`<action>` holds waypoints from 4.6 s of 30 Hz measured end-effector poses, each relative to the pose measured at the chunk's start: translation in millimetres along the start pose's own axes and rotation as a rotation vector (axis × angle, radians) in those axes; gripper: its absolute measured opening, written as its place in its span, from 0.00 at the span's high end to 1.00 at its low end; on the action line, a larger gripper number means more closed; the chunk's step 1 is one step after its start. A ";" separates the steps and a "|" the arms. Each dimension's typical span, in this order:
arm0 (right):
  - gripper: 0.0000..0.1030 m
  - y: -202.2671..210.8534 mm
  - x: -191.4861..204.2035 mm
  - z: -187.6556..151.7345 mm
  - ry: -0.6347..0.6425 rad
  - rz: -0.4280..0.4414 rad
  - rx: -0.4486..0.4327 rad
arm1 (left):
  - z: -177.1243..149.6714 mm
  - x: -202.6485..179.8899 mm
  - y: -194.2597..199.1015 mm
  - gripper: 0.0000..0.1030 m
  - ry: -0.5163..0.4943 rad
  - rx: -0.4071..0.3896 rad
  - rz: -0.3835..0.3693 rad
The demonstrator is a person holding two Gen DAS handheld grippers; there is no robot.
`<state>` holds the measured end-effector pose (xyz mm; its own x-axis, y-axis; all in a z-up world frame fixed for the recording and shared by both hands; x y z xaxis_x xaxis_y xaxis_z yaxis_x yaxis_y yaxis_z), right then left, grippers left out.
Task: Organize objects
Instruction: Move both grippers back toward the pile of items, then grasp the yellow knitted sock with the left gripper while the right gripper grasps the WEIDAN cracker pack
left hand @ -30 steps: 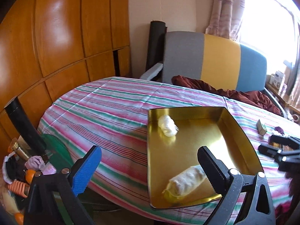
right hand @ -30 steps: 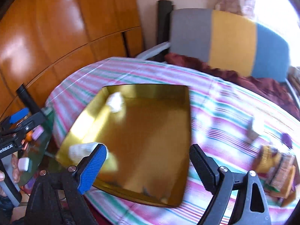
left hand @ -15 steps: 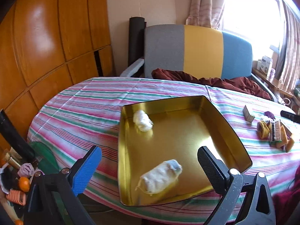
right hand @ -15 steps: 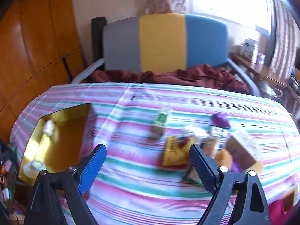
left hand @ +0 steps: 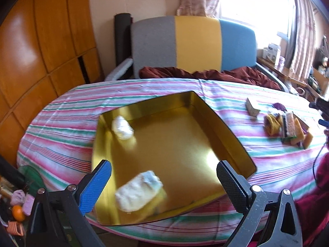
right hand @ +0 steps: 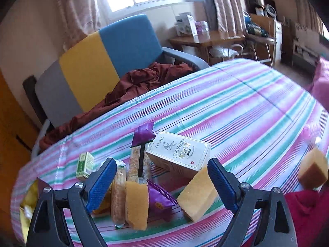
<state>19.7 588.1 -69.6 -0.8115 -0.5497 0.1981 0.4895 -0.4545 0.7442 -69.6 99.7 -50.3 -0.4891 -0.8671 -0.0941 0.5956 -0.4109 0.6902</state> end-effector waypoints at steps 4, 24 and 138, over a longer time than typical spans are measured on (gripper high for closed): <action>0.11 -3.5 -14.7 -0.7 -0.089 0.021 0.036 | 2.6 -26.7 -9.9 0.00 -0.042 0.016 -0.058; 0.11 -13.0 -34.2 -8.5 -0.264 0.110 0.128 | 29.2 -164.4 -82.3 0.13 -0.143 0.163 -0.342; 0.28 -79.9 175.3 -113.5 0.638 0.145 0.400 | -13.4 -223.9 -161.0 0.51 -0.076 0.196 -0.559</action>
<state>-125.5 448.4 -166.8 -0.3468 -0.9379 -0.0051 0.3255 -0.1255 0.9372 -47.5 356.2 -149.9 -0.7432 -0.5089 -0.4343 0.1097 -0.7331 0.6712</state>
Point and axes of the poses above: each gripper's, at about its wrist camera, not at the fingertips, and y roughly against the way its jaws point, x to its left, z to its top, the point moved 8 cm from there along -y, roughly the way its jaws point, and after that the axes turned 12 degrees about -z, right-handed, at the moved point
